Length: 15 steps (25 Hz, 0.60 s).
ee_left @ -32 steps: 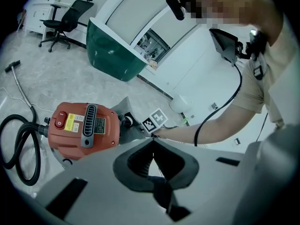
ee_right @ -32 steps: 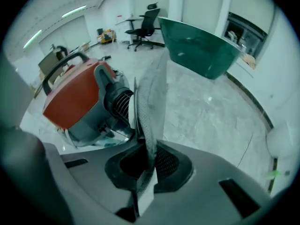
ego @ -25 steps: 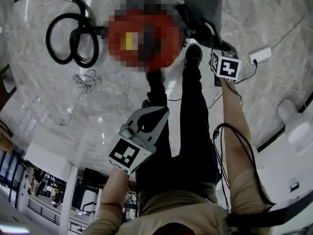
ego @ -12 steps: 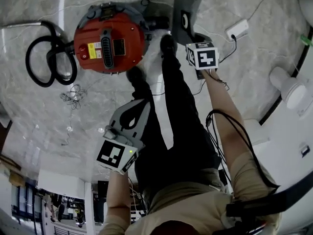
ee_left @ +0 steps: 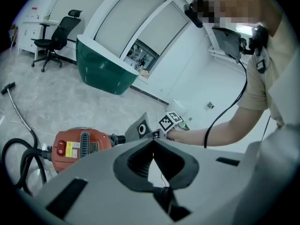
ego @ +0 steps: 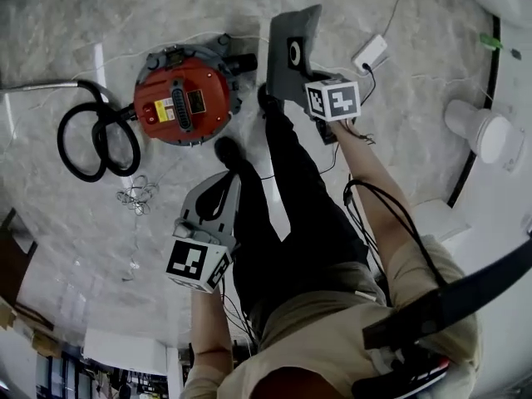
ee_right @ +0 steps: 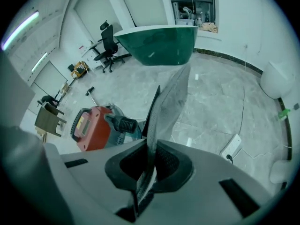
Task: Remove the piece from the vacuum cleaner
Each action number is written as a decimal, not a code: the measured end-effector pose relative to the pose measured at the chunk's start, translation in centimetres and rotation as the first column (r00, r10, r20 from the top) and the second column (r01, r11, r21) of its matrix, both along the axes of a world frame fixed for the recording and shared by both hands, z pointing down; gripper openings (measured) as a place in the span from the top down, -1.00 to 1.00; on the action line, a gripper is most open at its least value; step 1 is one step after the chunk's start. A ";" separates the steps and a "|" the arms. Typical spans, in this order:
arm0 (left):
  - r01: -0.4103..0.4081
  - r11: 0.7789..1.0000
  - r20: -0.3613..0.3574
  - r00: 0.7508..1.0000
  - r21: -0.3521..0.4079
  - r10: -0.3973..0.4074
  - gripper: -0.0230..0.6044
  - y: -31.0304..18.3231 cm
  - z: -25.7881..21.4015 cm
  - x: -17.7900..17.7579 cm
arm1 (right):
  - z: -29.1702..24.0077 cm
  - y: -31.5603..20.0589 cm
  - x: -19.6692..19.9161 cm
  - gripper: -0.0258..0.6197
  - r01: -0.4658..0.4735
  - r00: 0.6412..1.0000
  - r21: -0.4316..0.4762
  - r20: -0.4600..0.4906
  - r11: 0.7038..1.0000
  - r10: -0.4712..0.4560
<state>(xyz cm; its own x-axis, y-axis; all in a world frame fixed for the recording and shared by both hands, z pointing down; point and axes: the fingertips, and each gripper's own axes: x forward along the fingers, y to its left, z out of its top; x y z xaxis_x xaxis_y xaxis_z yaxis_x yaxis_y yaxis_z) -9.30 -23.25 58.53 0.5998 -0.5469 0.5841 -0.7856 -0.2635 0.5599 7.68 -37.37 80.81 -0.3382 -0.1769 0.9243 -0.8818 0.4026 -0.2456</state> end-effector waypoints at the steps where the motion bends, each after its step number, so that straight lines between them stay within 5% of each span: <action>1: -0.002 1.000 0.006 1.000 0.018 0.002 0.91 0.0 -1.1 -0.2 | -1.5 0.2 -0.1 0.88 -0.004 1.000 0.005 0.009 1.000 0.004; 11: -0.090 0.975 0.080 0.994 0.204 0.075 0.91 1.1 -12.7 -1.9 | -17.0 1.7 -0.2 0.88 -0.119 0.986 0.127 0.128 0.985 0.102; 15: -0.110 0.968 0.094 0.991 0.227 0.091 0.91 3.0 -15.8 -3.0 | -21.7 3.9 -1.6 0.88 -0.082 0.982 0.140 0.179 0.987 0.056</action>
<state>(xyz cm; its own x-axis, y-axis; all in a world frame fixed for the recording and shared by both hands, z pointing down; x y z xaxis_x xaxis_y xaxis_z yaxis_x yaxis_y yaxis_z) -12.28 -20.25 42.68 0.6138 -0.6125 0.4981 -0.7891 -0.4580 0.4093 6.12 -33.45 59.12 -0.4737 -0.3339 0.8149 -0.8577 0.3852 -0.3407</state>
